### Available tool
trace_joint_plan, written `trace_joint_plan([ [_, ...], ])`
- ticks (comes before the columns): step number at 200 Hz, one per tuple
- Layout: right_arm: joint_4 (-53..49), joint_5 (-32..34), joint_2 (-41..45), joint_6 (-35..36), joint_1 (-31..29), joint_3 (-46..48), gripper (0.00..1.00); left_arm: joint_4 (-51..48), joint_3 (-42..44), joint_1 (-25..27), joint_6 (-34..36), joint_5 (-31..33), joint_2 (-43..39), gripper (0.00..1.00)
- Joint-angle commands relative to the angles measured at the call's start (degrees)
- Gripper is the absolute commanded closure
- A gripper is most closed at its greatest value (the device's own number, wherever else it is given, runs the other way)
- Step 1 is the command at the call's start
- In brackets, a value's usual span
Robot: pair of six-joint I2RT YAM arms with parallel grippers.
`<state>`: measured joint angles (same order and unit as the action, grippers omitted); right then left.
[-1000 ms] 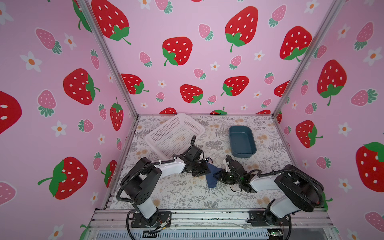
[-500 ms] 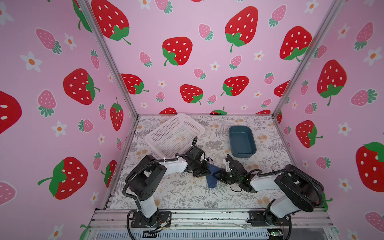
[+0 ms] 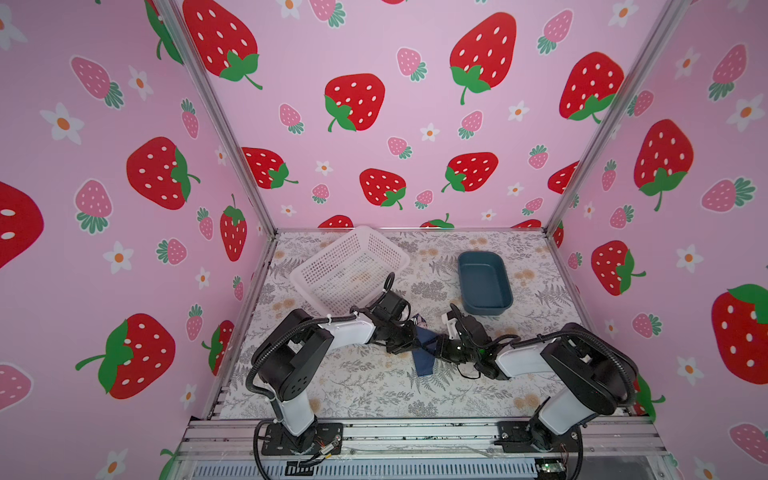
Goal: Place the utensils on the paper napkin and roll it up
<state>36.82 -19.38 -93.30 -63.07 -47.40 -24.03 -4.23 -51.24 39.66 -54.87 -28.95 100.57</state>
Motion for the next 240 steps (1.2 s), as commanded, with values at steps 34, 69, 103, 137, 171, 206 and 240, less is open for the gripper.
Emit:
trace_joint_plan([
  [34,-2.80,1.27,-0.62,-0.15,-0.04,0.85,0.86,-2.98,-1.49,0.42,0.24,2.28,-3.46,0.83],
  [69,-2.80,1.48,0.22,-0.30,0.23,1.33,0.87,-5.44,-0.26,-0.02,1.06,5.09,-6.36,0.79],
  [103,-2.76,1.18,0.26,-0.65,0.31,1.25,0.87,-4.41,0.76,-0.28,0.92,3.77,-5.58,0.79],
  [137,-2.72,1.18,0.47,-0.83,0.33,1.13,0.87,-3.95,-0.11,-0.25,0.91,2.72,-3.75,0.81],
  [171,-2.72,1.18,0.48,-1.00,0.32,1.11,0.87,-3.77,-1.09,-0.18,0.99,1.80,-1.83,0.82],
  [206,-2.46,0.80,0.98,-1.09,0.33,1.09,0.83,-3.61,-1.22,-0.11,0.91,1.44,-0.58,0.84],
  [240,-0.28,-0.95,0.62,-1.40,0.42,0.67,0.76,-3.42,-1.22,0.22,0.86,1.10,0.26,0.86],
])
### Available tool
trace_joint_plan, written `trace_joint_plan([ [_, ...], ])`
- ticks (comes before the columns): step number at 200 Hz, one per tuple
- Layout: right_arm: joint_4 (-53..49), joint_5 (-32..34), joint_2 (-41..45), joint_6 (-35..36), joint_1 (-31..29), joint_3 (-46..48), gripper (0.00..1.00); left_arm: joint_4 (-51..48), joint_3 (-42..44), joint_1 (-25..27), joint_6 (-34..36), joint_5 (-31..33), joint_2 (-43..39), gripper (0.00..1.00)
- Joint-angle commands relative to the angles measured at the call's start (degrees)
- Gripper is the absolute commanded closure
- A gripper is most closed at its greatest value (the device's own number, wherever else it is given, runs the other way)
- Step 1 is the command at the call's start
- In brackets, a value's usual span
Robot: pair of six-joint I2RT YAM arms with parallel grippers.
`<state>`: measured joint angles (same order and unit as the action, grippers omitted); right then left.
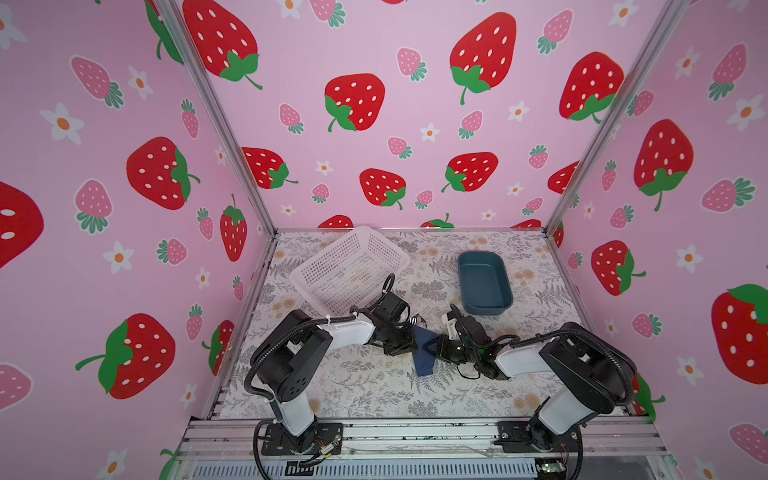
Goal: Place the utensils on the paper napkin and roll it up
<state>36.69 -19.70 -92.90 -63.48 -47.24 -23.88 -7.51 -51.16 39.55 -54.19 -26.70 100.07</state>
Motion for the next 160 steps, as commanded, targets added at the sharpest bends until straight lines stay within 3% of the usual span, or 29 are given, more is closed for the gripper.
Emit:
trace_joint_plan([
  [1,-0.05,-0.65,0.20,-1.01,0.25,0.55,0.75,-0.14,-1.31,0.30,0.20,-1.11,0.84,0.86],
  [48,0.49,-1.82,-1.60,-0.52,0.25,-0.60,0.66,-0.06,-1.49,0.35,0.22,-1.14,0.83,0.86],
  [83,0.83,-2.16,-2.85,-0.50,0.31,-0.82,0.66,-0.08,-1.91,0.44,0.31,-1.16,0.89,0.86],
  [136,0.67,-1.52,-2.12,-0.82,0.41,-0.72,0.84,-0.31,-0.96,0.44,-0.03,-0.25,-1.85,0.85],
  [160,0.67,-1.74,-1.21,-0.44,0.79,-0.55,0.88,-1.78,0.00,0.43,0.10,2.05,-4.95,0.82],
])
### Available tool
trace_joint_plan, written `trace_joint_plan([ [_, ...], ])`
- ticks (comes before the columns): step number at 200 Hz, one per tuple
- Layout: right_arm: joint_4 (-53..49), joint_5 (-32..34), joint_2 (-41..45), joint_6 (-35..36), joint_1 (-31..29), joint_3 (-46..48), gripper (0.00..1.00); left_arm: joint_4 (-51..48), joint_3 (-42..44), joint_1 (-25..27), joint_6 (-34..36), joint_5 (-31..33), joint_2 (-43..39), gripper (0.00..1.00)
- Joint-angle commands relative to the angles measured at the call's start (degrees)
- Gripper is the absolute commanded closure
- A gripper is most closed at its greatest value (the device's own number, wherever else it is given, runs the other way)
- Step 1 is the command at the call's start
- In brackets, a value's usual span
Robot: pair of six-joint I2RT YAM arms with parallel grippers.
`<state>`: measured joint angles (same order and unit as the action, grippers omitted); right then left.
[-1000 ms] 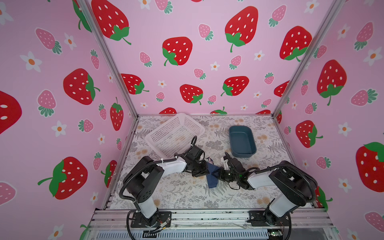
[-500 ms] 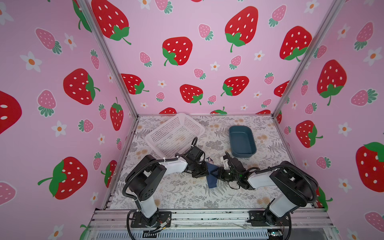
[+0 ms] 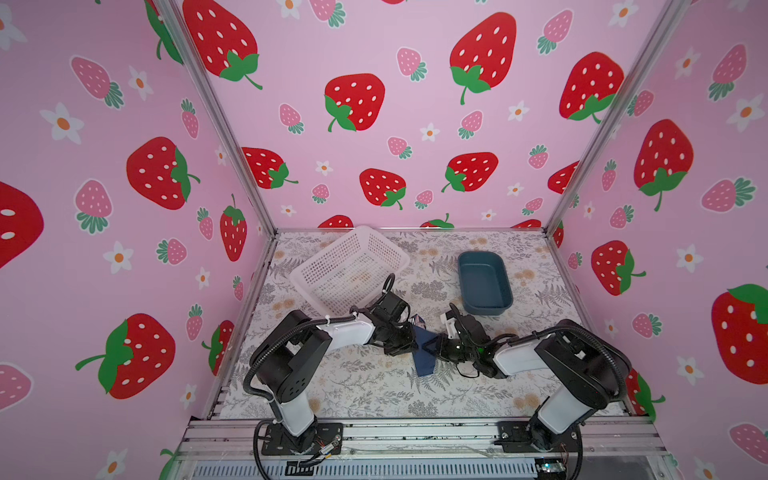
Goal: Place the utensils on the paper napkin and roll it up
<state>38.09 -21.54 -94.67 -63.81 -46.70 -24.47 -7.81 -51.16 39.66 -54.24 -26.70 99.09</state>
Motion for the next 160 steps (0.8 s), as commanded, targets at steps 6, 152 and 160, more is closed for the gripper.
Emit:
trace_joint_plan([
  [6,-0.70,0.09,0.84,0.04,0.29,0.19,0.89,-1.98,0.34,0.27,0.14,3.08,-4.95,0.81],
  [152,-1.79,0.05,5.93,7.01,0.62,-1.73,0.92,-3.14,9.48,-3.32,-2.37,15.01,-21.44,0.48],
  [160,-1.79,0.14,6.21,7.25,0.62,-1.77,0.92,-2.81,9.74,-3.36,-2.32,15.18,-21.86,0.47],
])
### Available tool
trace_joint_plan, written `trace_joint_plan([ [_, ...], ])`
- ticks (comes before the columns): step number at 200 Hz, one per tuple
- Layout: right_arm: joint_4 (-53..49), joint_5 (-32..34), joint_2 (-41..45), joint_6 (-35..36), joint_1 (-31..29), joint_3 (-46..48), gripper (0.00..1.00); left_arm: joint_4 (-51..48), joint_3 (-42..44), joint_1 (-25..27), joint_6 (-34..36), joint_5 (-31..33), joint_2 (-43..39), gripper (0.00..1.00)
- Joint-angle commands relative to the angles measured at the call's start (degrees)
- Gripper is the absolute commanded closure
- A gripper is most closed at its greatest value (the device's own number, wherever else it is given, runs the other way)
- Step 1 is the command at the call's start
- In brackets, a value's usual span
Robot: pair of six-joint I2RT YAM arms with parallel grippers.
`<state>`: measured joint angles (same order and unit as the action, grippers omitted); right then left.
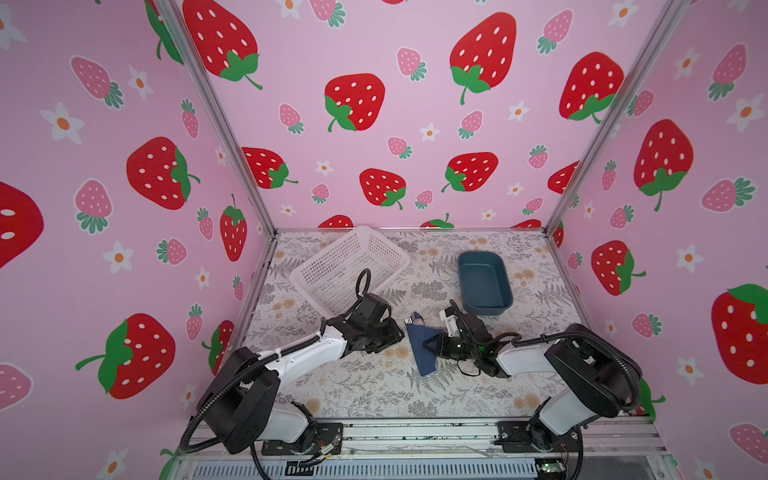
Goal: Place the utensils on the paper napkin and roll it up
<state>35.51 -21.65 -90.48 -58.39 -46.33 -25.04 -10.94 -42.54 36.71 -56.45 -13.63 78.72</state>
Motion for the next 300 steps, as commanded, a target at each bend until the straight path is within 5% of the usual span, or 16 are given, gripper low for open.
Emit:
trace_joint_plan([
  [1,0.79,0.27,2.04,1.85,0.26,-1.18,0.92,0.36,1.14,-0.41,-0.09,2.16,-1.52,0.47],
  [77,0.79,-0.43,5.74,2.12,0.65,-1.50,0.92,8.98,6.20,-0.91,1.85,5.29,-8.14,0.37],
  [122,0.79,-2.82,11.38,0.77,2.20,-2.05,0.93,18.64,7.86,-6.05,1.83,-10.82,-8.97,0.32],
  [200,0.79,-9.51,20.52,-2.77,6.20,-5.61,0.93,33.97,5.68,-8.94,-0.98,-25.75,-7.90,0.21],
  [300,0.88,-10.64,22.50,-5.15,6.86,-8.66,0.93,38.38,5.00,-8.84,-3.17,-27.84,-8.30,0.20],
])
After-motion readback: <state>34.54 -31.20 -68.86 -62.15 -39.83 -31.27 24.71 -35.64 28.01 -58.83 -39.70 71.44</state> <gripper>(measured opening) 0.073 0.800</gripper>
